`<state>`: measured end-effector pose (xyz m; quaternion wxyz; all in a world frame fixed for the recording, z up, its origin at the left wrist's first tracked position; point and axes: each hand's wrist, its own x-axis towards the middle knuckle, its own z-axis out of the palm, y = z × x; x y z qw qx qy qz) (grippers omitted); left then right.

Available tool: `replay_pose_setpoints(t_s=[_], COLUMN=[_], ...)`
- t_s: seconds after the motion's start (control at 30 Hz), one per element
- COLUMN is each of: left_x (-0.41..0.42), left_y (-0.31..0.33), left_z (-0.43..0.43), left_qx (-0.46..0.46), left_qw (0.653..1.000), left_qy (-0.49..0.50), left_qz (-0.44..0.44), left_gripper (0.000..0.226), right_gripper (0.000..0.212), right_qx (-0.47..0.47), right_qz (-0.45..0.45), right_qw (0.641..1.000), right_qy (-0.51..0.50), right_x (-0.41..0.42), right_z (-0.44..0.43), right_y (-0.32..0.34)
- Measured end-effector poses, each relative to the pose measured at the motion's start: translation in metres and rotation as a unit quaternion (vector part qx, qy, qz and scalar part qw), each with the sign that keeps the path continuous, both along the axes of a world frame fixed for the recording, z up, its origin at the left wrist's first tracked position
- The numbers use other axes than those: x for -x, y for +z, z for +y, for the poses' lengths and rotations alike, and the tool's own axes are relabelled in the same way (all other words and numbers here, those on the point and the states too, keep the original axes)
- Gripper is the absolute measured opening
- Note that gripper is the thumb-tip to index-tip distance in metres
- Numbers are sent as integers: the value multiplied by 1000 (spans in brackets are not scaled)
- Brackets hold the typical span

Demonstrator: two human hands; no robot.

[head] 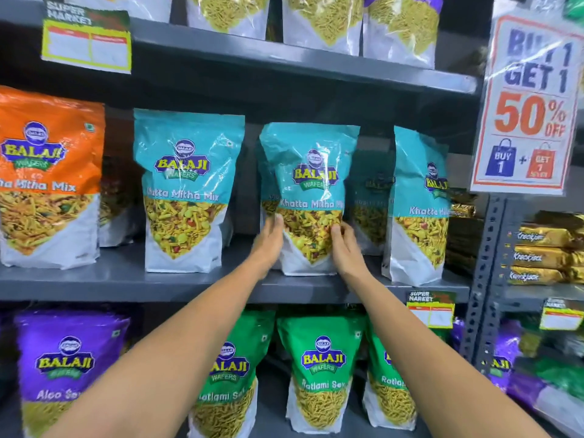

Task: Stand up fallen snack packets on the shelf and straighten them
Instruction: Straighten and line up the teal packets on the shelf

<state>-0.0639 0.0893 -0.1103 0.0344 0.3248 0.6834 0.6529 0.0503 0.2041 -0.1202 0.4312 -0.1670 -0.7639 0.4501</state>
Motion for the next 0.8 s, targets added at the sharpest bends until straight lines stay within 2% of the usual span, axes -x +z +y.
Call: replay_pose_setpoints(t_s=[0.07, 0.13, 0.23, 0.4, 0.53, 0.63, 0.8], left_x=[6, 11, 17, 24, 25, 33, 39], left_y=[7, 15, 17, -2, 1, 6, 8], left_z=[0, 3, 5, 2, 2, -2, -8], left_qx=[-75, -110, -143, -189, -207, -189, -179], left_qw=[996, 988, 978, 968, 976, 981, 982], left_qy=[42, 98, 139, 141, 64, -10, -61], left_qz=[6, 46, 57, 88, 13, -37, -20], left_gripper=[47, 33, 24, 15, 11, 10, 11], right_gripper=[47, 40, 23, 15, 13, 14, 11], right_qx=[93, 147, 163, 162, 185, 182, 165], right_qz=[53, 93, 114, 113, 132, 149, 153], right_qw=[994, 985, 980, 979, 972, 971, 974], right_qy=[13, 13, 29, 43, 53, 49, 21], right_x=[0, 3, 12, 18, 19, 21, 24], right_z=[9, 20, 36, 45, 39, 36, 38], right_y=[9, 24, 42, 49, 46, 46, 43])
